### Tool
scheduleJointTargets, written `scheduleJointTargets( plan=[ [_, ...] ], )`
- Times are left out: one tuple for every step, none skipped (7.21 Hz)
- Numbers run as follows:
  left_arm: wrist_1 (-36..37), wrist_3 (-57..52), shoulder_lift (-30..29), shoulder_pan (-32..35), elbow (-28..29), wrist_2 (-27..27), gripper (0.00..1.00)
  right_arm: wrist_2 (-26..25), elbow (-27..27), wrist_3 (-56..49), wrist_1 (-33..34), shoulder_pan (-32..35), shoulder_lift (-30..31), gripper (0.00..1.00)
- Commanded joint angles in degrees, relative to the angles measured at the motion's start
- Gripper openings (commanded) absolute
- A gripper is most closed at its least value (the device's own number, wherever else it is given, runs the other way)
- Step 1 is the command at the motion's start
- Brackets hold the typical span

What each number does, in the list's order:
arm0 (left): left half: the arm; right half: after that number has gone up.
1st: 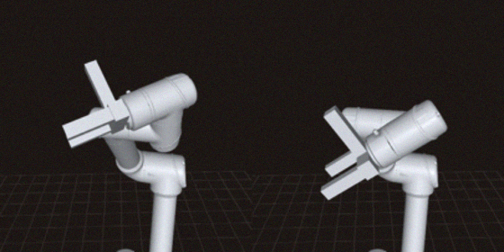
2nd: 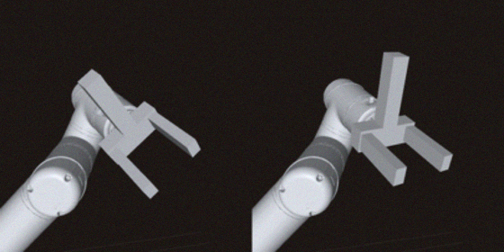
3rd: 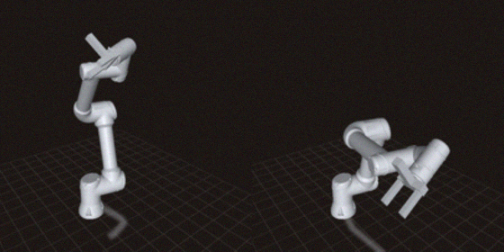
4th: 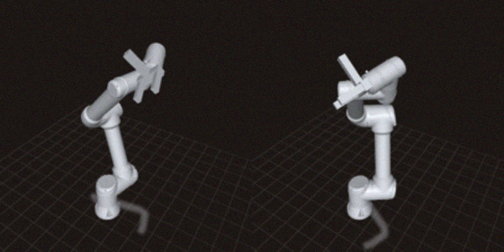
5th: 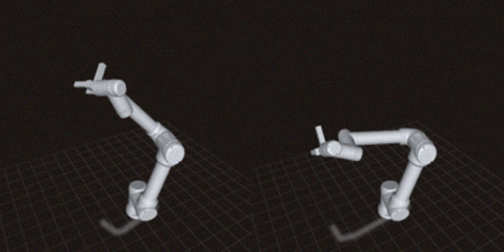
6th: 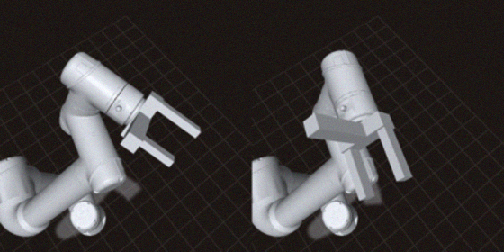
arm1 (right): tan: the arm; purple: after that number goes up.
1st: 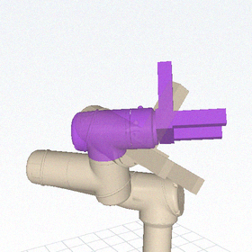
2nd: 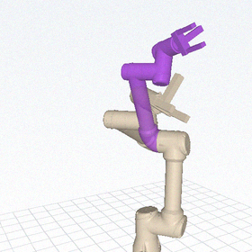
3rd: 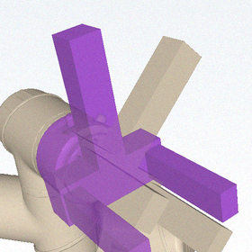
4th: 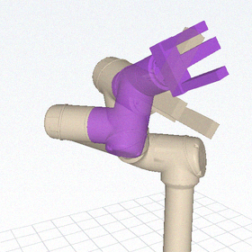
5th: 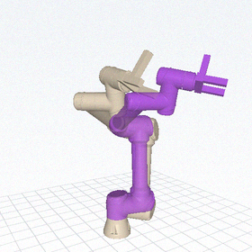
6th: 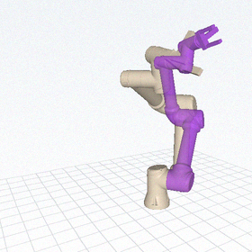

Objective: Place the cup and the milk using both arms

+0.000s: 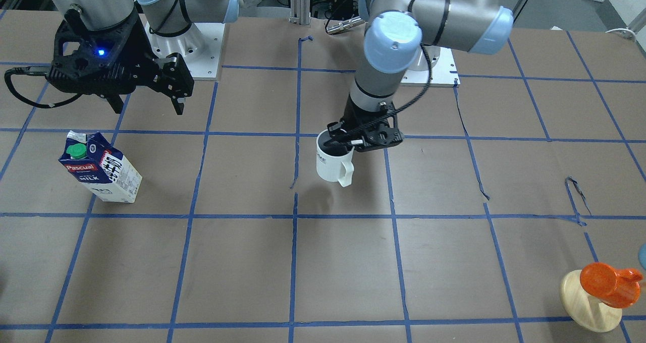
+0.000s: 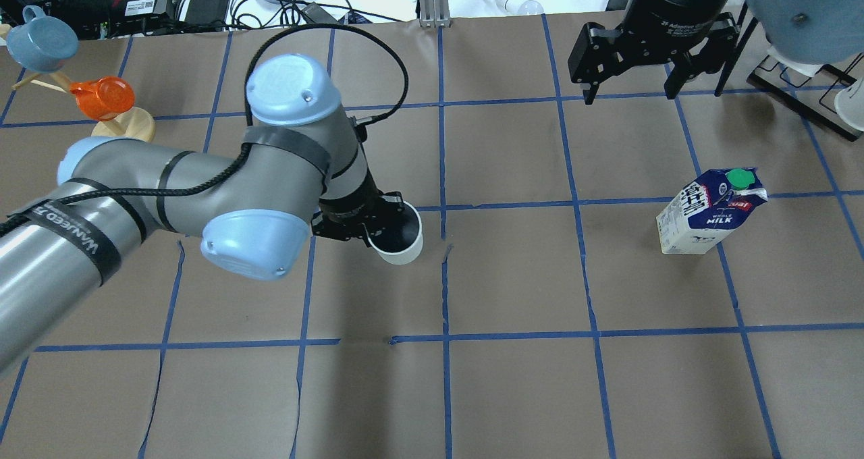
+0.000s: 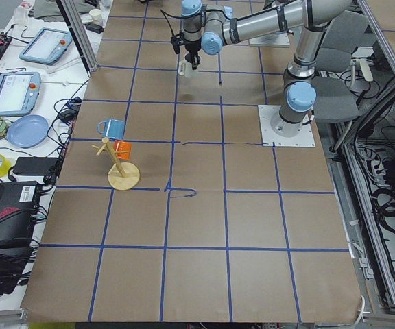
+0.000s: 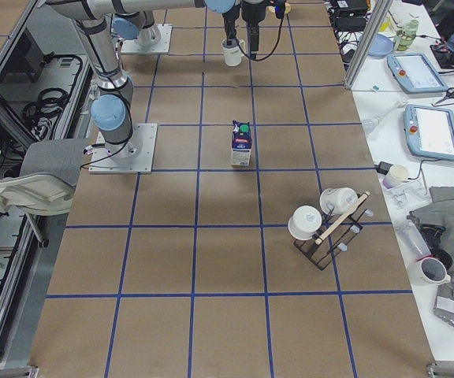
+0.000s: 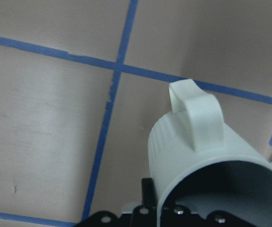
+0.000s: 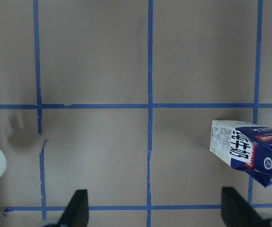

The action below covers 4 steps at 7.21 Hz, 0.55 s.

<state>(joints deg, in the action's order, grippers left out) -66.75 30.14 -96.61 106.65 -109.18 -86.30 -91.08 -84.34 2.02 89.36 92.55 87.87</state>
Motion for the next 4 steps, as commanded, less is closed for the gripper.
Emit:
scheduleJointTargets(
  plan=[
    [-0.1,6.9,-1.5,4.3,-0.8,5.0,0.0,0.0,-0.1,0.0,-0.1,0.0,0.0,1.0],
    [0.7,7.6,-1.9,4.4,-1.8,5.4,0.0,-0.1,-0.2,0.0,-0.1,0.0,0.0,1.0],
    [4.0,7.7,-3.1,4.3,-3.4,5.4,0.0,-0.2,-0.1,0.0,-0.2,-0.1,0.0,1.0],
    [6.8,7.7,-4.5,4.3,-4.0,5.4,0.0,-0.2,-0.1,0.0,-0.2,0.0,0.0,1.0]
  ],
)
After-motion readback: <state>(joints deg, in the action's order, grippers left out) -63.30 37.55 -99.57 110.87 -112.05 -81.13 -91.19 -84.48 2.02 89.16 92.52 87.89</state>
